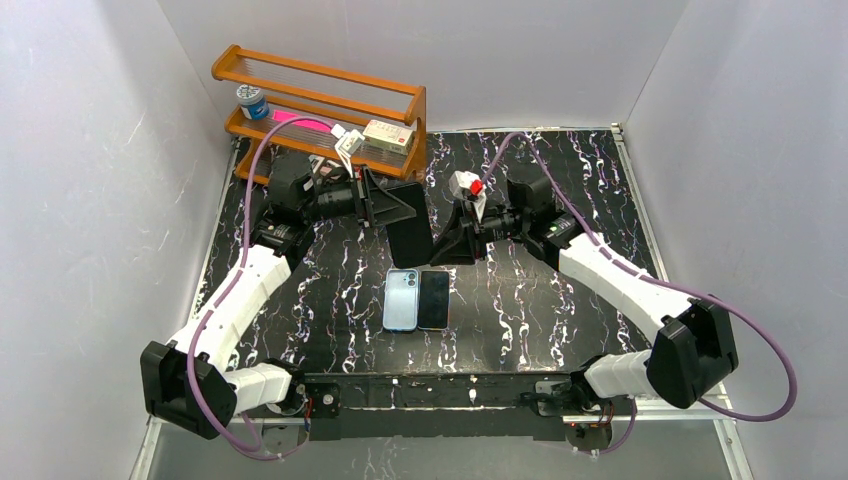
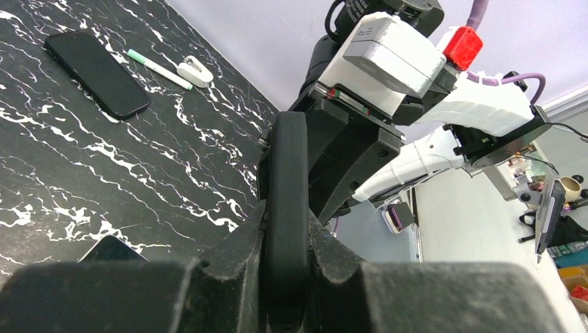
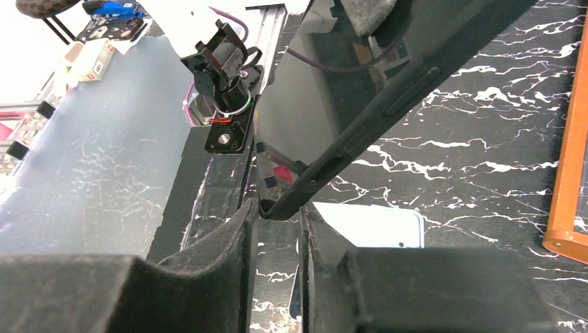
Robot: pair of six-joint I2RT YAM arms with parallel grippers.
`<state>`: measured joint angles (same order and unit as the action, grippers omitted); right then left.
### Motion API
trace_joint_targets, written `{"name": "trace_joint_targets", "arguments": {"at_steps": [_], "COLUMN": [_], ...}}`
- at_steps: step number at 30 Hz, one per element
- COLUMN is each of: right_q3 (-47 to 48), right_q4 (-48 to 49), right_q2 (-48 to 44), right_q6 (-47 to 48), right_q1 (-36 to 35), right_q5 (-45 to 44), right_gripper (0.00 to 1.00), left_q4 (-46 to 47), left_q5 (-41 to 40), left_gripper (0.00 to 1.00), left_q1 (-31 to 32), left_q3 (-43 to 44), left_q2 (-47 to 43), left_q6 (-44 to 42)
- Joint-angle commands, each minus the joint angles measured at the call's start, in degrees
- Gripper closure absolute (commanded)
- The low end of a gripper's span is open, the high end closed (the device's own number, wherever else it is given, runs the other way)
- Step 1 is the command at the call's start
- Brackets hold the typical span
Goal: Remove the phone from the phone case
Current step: Remove the phone case from the phone.
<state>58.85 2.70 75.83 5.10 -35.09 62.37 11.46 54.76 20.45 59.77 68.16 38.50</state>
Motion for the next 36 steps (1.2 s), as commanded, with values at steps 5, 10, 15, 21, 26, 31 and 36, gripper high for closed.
{"name": "trace_joint_targets", "arguments": {"at_steps": [5,10,15,21,26,31,36], "right_q3": [4.1,5.0,7.2,9.6,9.9,8.9,8.5], "right_q4": [-2.6,-6.7,-10.5,-16.1,-16.0,-13.1,-10.5], "right_q2": [0.0,-0.9,-0.9,0.2,0.1,-0.8,-1.3], "right_q6": [7.4,15.2,22.5,32.0,36.7,39.7,38.4], "right_q1": [-0.1,-0.5,-1.5,-3.2,-4.4,-5.3,-5.3], "right_q5": [3.4,-0.3,-3.8,-9.4,-14.2,-19.7,-20.3], "right_gripper": [0.95,0.99,0.99,0.99,0.99,0.99,0.99], "left_q4": [4.3,7.9,8.2,9.5,10.1,10.2,9.9], "left_q5": [3.9,5.8,7.4,8.8,9.8,10.5,10.3], "left_gripper": [1.0,1.0,1.0,1.0,1.0,1.0,1.0], "left_q1": [-0.2,-0.2,-0.2,-0.2,-0.2,-0.1,-0.1], "left_q3": [2.8,2.6,2.6,2.4,1.7,1.6,1.3], "left_q2": [-1.2,-0.5,0.0,0.4,0.7,0.9,0.5], "left_q6": [3.6,7.9,9.0,10.2,10.8,11.1,10.6]}}
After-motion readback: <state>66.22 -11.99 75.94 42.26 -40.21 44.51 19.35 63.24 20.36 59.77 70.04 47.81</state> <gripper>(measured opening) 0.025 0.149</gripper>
